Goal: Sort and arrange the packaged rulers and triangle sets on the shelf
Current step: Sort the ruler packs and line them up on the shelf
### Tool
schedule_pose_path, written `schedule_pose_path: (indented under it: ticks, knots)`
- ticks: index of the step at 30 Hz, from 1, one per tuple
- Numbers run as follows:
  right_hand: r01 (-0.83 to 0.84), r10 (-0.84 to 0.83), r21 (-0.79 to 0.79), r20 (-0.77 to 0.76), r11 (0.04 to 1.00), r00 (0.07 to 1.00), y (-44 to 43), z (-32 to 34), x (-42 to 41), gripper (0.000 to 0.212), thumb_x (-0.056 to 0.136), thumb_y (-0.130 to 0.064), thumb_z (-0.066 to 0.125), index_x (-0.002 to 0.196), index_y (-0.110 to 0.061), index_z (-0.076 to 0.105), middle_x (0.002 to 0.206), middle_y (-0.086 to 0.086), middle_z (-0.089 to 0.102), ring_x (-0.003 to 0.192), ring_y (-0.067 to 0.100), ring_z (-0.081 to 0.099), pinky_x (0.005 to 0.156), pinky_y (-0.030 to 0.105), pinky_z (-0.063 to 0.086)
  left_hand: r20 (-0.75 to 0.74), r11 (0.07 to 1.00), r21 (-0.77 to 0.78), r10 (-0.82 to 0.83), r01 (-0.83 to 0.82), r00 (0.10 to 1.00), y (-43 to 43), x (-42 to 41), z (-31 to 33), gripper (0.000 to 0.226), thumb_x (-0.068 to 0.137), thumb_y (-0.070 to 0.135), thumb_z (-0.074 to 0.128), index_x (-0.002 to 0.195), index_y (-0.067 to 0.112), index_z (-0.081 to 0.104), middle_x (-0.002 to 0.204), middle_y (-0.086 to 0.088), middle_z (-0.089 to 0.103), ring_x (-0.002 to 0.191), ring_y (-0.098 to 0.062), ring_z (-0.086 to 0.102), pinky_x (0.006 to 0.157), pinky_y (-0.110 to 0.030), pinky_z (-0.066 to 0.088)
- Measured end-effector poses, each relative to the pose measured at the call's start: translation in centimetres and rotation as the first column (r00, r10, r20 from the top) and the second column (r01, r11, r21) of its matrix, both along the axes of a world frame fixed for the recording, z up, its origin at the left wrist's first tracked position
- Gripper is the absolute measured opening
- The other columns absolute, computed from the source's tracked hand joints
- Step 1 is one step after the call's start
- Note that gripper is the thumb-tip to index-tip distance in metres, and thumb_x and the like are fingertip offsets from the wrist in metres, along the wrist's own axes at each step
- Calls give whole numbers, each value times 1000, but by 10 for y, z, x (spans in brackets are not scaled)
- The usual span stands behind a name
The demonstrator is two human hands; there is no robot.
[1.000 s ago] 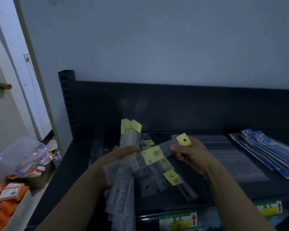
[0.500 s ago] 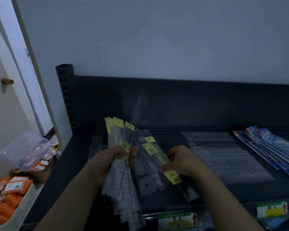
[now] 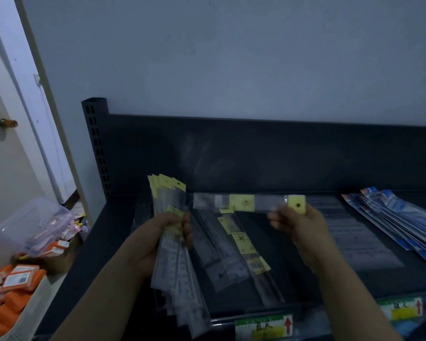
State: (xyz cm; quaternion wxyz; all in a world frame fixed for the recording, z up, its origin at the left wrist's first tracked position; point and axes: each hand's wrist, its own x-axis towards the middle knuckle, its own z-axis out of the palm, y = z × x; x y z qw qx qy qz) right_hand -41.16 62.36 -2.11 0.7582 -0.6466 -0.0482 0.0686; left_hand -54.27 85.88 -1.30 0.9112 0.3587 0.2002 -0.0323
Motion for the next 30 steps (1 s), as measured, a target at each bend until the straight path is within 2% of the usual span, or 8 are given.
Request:
schedule_pose_path:
  ticks: [4,7,15,18,20,22,26,30]
  knots:
    - [15,-16,195,4,981,1000,-19,17,5,7,91,-8,58,85,-7,62,62,3,63,56,11,57,53,18,51,2,1000,-13,-15,15,1000,1,3,0,18,76,22,64,81,5,61,70,-6,57,56,-16,58,55,-28,54]
    - [-113,111,95,23,989,994,-10,19,-1,13,91,-8,58,78,-7,60,57,0,61,51,9,52,50,18,49,-27,994,51,-98,99,995,-9,3,2,24,72,26,71,84,7,64,77,-8,60,64,-19,61,59,-30,58]
    - [-245,249,63,-68,967,966,34,7,-15,5,89,-1,60,92,2,59,71,11,63,54,11,60,55,20,55,-22,951,41,-305,306,952,-44,-5,7,28,76,-2,58,102,-9,64,89,-25,69,69,-28,71,58,-34,60]
    - [-161,196,-408,44,899,980,32,-5,-14,32,82,-15,72,108,-1,59,81,8,64,64,13,61,58,21,53,27,976,8,-217,216,976,-34,-1,-1,31,74,-6,53,101,-10,67,97,-23,69,69,-24,71,56,-29,59]
    - [-62,300,-832,128,551,945,27,-12,-15,46,68,-41,80,100,-11,66,87,0,67,76,12,63,69,29,55,51,993,-18,-111,112,992,-27,1,-5,37,71,-7,50,105,-10,63,102,-21,70,67,-20,71,56,-27,58]
    - [-74,357,-928,66,364,932,25,-14,-19,47,59,-50,80,89,-17,68,83,-5,67,74,10,63,67,30,55,65,999,10,-49,48,997,-20,1,-7,34,74,-8,48,104,-8,63,101,-17,71,66,-17,70,56,-26,57]
    - [-140,352,-942,-25,305,936,27,-8,-17,32,65,-33,80,77,-7,68,70,3,68,63,14,64,55,29,50,56,998,62,-30,27,998,-11,1,-10,27,73,-7,51,88,-5,74,95,-14,72,69,-17,70,61,-26,59]
    - [-106,266,-883,23,458,964,20,-5,-18,12,81,-19,66,79,-8,62,66,-1,61,58,9,54,50,23,41,32,996,81,-45,42,998,-13,0,-11,26,76,-4,58,98,-4,72,93,-14,71,71,-17,71,65,-28,60]
